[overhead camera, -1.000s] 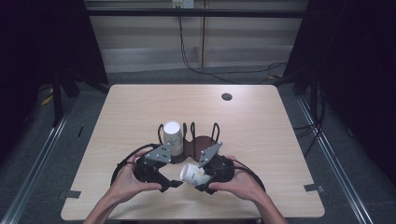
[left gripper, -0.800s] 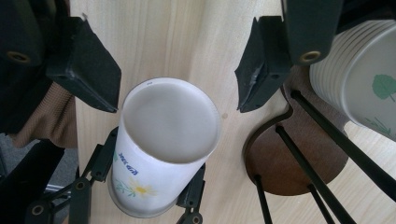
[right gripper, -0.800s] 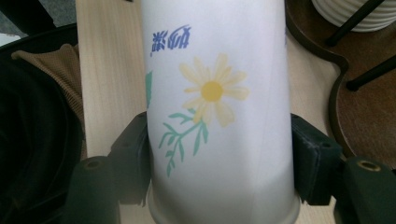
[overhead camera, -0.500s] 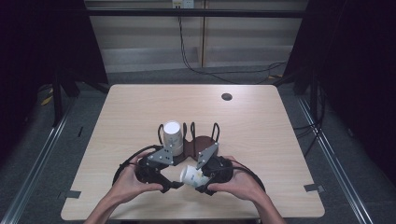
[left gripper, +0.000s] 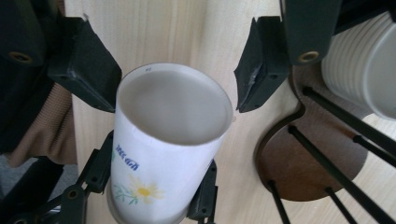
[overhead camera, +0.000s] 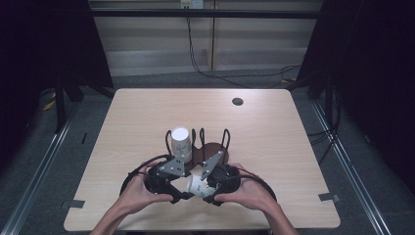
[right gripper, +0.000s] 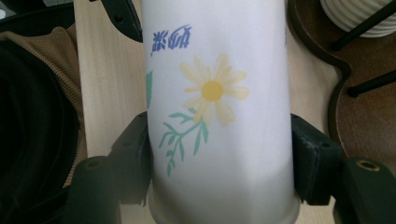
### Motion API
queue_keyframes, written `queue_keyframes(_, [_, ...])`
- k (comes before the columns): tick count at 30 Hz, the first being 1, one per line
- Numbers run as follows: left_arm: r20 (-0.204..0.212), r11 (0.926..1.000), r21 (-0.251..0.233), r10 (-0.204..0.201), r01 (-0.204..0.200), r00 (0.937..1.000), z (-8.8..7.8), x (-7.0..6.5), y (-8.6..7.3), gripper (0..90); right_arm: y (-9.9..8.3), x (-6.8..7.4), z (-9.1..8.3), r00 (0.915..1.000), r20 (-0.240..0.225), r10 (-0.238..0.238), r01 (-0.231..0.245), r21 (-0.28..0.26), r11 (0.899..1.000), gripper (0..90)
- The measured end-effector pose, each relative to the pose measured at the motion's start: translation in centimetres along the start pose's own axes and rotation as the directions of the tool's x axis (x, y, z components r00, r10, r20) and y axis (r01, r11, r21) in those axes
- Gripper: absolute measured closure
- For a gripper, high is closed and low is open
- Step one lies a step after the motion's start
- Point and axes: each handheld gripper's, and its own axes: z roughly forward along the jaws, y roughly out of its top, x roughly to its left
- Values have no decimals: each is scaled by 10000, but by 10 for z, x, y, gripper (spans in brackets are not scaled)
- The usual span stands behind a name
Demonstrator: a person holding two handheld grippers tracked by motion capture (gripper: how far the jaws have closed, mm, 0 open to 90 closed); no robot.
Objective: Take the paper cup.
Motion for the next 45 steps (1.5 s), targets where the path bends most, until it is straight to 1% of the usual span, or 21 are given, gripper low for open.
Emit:
queue_keyframes(2, [-12, 10000, 66, -20, 20, 10000, 1, 0, 0, 305, 0, 0, 0, 10000, -25, -36, 36, -16, 10000, 335])
queue_keyframes(4, [133, 9997, 235, -37, 34, 9999, 4, 2, 0, 301, 2, 2, 2, 10000, -89, -9, 11, 151, 9999, 338])
queue_keyframes(6, [202, 9991, 427, 15, -24, 9998, 4, 3, 0, 278, 4, 2, 4, 9999, -130, -100, 102, 151, 9998, 339])
queue_keyframes(8, [270, 9992, 399, 35, -46, 9996, 5, 3, 0, 298, 4, 3, 4, 9999, -101, -106, 108, 181, 9998, 339])
queue_keyframes(9, [411, 9991, 419, 81, -98, 9991, 4, 3, 0, 319, 4, 3, 5, 9999, -111, -92, 94, 213, 9997, 340])
queue_keyframes(11, [449, 9993, 346, 145, -161, 9989, 5, 2, 0, 342, 4, 3, 5, 9999, -123, -75, 78, 176, 9998, 340])
queue_keyframes(14, [530, 9992, 355, 167, -186, 9985, 5, 2, 0, 341, 4, 3, 5, 9998, -163, -115, 118, 160, 9998, 340])
queue_keyframes(19, [608, 9991, 415, 78, -103, 9981, 7, 1, 1, 288, 7, 5, 6, 9992, -343, -195, 195, 10, 9998, 341])
queue_keyframes(20, [608, 9991, 415, 78, -103, 9981, 7, 1, 1, 306, 7, 5, 6, 9992, -343, -195, 195, 10, 9998, 341])
queue_keyframes(21, [708, 9994, 327, 113, -136, 9974, 7, 0, 1, 338, 8, 6, 5, 9992, -344, -194, 195, 5, 9998, 342])
queue_keyframes(23, [716, 9994, 315, 98, -120, 9974, 6, 0, 1, 343, 7, 6, 5, 9989, -393, -240, 236, -106, 9997, 344])
queue_keyframes(24, [825, 9994, 318, 84, -110, 9966, 5, 0, 2, 347, 6, 6, 4, 9987, -470, -209, 201, -175, 9996, 344])
queue_keyframes(28, [865, 9993, 343, 92, -122, 9962, 4, 0, 2, 342, 6, 6, 4, 9981, -548, -278, 263, -281, 9993, 344])
queue_keyframes(30, [874, 9995, 301, 67, -93, 9962, 4, 0, 1, 340, 6, 6, 5, 9982, -552, -214, 201, -241, 9995, 344])
queue_keyframes(31, [886, 9997, 242, -27, 6, 9961, 4, 0, 1, 338, 6, 6, 5, 9981, -545, -271, 256, -278, 9993, 343])
queue_keyframes(32, [886, 9997, 242, -27, 6, 9961, 4, 0, 1, 335, 7, 6, 5, 9982, -546, -262, 245, -312, 9992, 342])
queue_keyframes(34, [1029, 9997, 189, -149, 131, 9946, 5, 1, 0, 333, 7, 6, 6, 9982, -555, -247, 231, -303, 9993, 343])
queue_keyframes(36, [1072, 9997, 230, -90, 66, 9942, 6, 1, 0, 330, 8, 6, 6, 9976, -631, -273, 253, -319, 9992, 342])
queue_keyframes(40, [911, 9997, 249, -103, 81, 9958, 5, 1, -1, 340, 11, 7, 8, 9982, -550, -233, 219, -250, 9994, 346])
queue_keyframes(43, [1000, 9997, 204, -121, 101, 9949, 3, 1, -1, 359, 11, 7, 7, 9977, -590, -340, 316, -406, 9987, 335])
queue_keyframes(45, [974, 9998, 152, -157, 143, 9951, 3, 0, -1, 364, 10, 6, 8, 9974, -667, -278, 247, -460, 9986, 319])
